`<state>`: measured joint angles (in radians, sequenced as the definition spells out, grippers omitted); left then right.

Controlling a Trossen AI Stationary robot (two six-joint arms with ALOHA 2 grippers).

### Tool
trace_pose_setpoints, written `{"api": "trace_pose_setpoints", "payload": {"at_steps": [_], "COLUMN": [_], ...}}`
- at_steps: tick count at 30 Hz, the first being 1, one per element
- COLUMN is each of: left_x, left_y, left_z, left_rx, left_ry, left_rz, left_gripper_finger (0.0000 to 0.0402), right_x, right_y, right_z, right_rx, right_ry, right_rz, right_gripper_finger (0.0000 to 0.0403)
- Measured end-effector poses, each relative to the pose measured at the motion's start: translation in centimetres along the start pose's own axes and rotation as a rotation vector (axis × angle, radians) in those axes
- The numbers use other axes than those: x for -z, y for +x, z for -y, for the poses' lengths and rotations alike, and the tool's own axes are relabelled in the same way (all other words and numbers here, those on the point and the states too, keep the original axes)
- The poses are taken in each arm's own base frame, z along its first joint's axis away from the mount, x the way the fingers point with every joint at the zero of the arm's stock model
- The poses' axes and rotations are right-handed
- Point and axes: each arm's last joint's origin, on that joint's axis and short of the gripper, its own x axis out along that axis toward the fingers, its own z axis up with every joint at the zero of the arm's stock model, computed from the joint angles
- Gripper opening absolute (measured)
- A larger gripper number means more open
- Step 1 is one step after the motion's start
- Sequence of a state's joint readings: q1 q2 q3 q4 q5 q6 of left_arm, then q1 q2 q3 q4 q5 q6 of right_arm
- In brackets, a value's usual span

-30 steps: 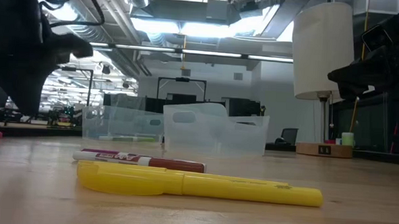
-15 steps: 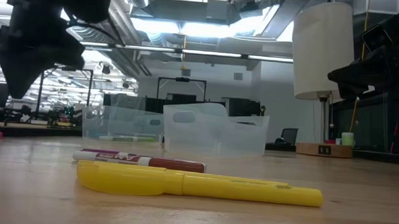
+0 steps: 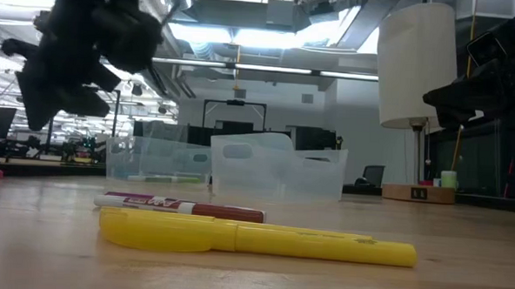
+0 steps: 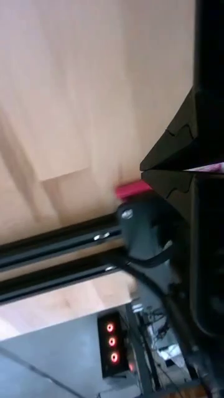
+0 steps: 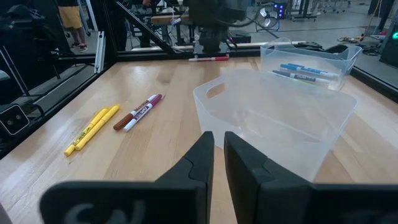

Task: Pick & Place Markers
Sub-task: Put the pink marker into the transparent bin

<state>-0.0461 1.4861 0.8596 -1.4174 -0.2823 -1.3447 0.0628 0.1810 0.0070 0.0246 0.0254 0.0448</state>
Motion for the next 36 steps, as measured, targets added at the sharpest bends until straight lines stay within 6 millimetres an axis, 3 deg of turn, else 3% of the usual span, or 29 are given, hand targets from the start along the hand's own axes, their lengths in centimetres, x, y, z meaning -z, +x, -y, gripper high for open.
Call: {"api": "trace_pose_setpoints", "payload": {"at_steps": [10,17,36], "left_x": [-1.9,-1.6,-2.6], "left_y": [2.7,5.1,8.4], "left_z": [-1.0,-1.6,-2.5], "left_rx": [-0.048,-0.071,-0.029], "left_ry": [0.011,0.018,0.051], "left_rz": [-0.072,-0.156,-0.237], "left_gripper_finger": [0.0001,0.0002,0.0002], "right_x": [0.0,0.0,0.0], "right_y": [0.0,0.0,0.0], "right_z": [0.0,0.0,0.0], "right_rx": [0.000,0.000,0.000], "right_ry": [0.000,0.000,0.000], "right_rz": [0.000,0.000,0.000], "right_gripper_finger": [0.0040,0.0040,0.0040]}}
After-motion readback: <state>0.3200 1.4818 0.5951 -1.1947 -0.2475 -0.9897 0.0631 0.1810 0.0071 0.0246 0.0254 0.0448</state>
